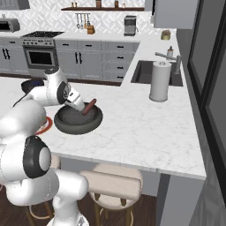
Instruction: Place one bun and one sausage from the bowl on each plate.
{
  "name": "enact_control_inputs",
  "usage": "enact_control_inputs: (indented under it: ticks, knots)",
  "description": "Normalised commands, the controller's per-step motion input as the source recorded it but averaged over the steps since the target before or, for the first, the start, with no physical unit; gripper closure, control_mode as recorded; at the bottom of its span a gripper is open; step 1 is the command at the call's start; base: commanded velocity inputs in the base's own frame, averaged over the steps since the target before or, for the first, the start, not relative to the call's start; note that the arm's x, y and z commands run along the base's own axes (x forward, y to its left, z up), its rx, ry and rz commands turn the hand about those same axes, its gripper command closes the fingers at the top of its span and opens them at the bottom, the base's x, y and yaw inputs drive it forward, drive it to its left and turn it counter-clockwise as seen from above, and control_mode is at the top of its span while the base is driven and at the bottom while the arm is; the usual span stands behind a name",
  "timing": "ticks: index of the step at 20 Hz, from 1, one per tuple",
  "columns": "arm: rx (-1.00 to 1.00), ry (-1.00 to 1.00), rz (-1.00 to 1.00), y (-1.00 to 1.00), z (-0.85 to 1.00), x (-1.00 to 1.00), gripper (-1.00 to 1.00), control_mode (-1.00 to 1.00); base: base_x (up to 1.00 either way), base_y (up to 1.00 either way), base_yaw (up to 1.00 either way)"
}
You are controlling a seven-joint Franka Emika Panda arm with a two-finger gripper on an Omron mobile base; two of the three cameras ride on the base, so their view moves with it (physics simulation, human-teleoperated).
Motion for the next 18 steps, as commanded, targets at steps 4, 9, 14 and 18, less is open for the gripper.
enact_control_inputs:
  ticks: [4,9,14,18]
  knots:
    - [0.0,-0.02,0.0,0.0,-0.35,0.65,-1.0,-1.0,0.0,0.0,0.0]
    - [-0.02,0.0,0.0,0.01,-0.17,0.61,-1.0,-1.0,0.0,0.0,0.0]
    - [-0.09,0.01,0.0,0.11,-0.28,0.68,-1.0,-1.0,0.0,0.0,0.0]
    - [-0.09,0.04,0.0,0.06,-0.32,0.55,-1.0,-1.0,0.0,0.0,0.0]
